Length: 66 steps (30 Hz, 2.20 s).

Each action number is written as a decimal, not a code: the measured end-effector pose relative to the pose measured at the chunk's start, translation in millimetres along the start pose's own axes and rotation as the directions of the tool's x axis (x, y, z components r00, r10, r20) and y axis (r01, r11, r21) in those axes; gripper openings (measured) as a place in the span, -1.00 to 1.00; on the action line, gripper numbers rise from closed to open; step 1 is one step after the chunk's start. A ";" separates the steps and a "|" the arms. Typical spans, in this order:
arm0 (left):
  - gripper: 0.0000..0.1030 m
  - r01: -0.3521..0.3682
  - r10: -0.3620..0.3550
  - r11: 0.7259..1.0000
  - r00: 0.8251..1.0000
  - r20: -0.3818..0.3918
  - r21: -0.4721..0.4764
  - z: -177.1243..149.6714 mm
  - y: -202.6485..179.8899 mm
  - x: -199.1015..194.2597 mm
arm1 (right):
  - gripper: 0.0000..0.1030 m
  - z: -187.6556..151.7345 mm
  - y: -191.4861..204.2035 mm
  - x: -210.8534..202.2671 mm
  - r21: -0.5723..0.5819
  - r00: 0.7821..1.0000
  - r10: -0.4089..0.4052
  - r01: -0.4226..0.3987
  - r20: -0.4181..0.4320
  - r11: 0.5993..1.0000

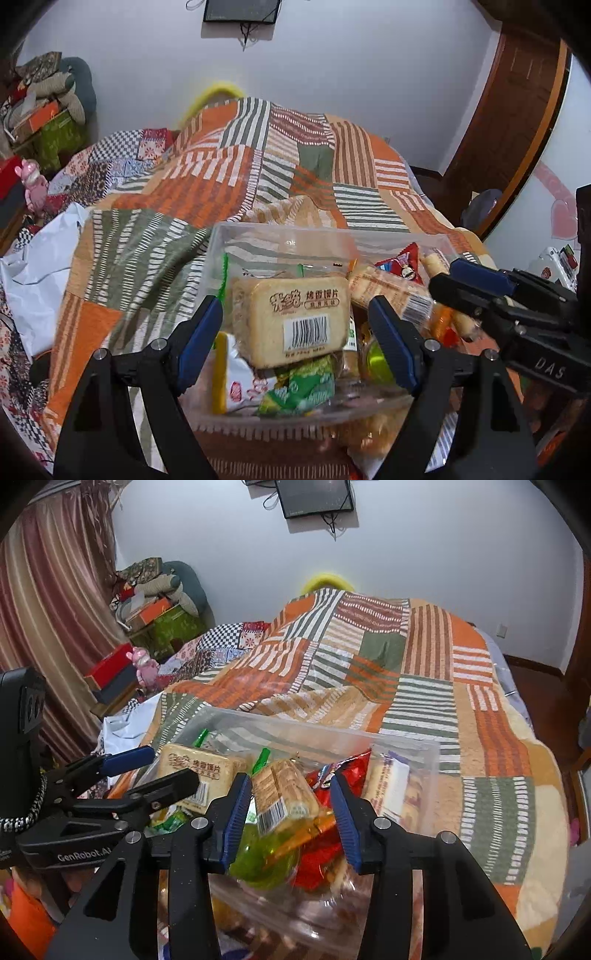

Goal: Organize snacks
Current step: 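Lower the bread cake and wafer pack into the clear box and open both grippers, then grasp the puffed-snack bag with the left gripper while the right grasps the blue-and-white chip bag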

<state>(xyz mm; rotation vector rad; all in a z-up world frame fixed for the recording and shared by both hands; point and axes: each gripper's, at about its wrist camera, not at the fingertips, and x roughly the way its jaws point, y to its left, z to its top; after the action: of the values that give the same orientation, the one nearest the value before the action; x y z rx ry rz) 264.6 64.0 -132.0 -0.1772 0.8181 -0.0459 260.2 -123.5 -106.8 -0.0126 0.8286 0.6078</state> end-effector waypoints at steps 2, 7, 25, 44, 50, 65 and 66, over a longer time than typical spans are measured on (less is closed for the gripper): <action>0.59 -0.004 0.004 1.000 1.000 0.010 0.006 -2.4 0.2 -9.2 | -0.14 -1.5 3.4 -9.9 -0.014 1.000 -0.011 0.011 0.014 1.000; 0.59 -0.015 0.014 1.000 0.999 0.035 0.026 -11.8 -1.0 -34.1 | -0.08 -8.9 11.7 -29.7 -0.042 0.999 -0.027 0.029 0.047 0.999; 0.59 -0.015 0.014 0.999 0.999 0.038 0.046 -64.2 1.3 -94.3 | 0.40 -60.9 35.7 -68.9 -0.037 0.998 -0.019 0.021 0.055 0.999; 0.59 0.012 -0.010 0.999 0.998 -0.054 0.030 -101.0 0.3 -77.3 | 0.03 -101.4 43.7 -8.6 0.053 0.986 0.108 -0.102 -0.129 0.993; 0.59 0.033 -0.031 0.999 0.997 -0.064 0.031 -101.4 -12.6 -70.2 | -0.11 -108.5 40.3 -24.0 0.038 0.992 0.085 -0.082 -0.090 0.996; 0.59 0.074 -0.069 0.997 0.987 -0.144 0.029 -91.7 -56.2 -13.0 | -0.26 -117.2 -15.7 -69.3 0.118 1.000 -0.015 0.015 -0.001 0.993; 0.59 0.071 -0.067 0.997 0.987 -0.145 0.025 -91.0 -58.5 -9.8 | -0.26 -116.9 -16.2 -69.6 0.119 1.000 -0.014 0.014 0.000 0.993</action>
<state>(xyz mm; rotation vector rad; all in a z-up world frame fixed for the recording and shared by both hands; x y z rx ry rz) 193.2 -5.1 -175.7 -0.1753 0.9547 -0.1373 152.2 -200.1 -142.3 0.0905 0.8627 0.5439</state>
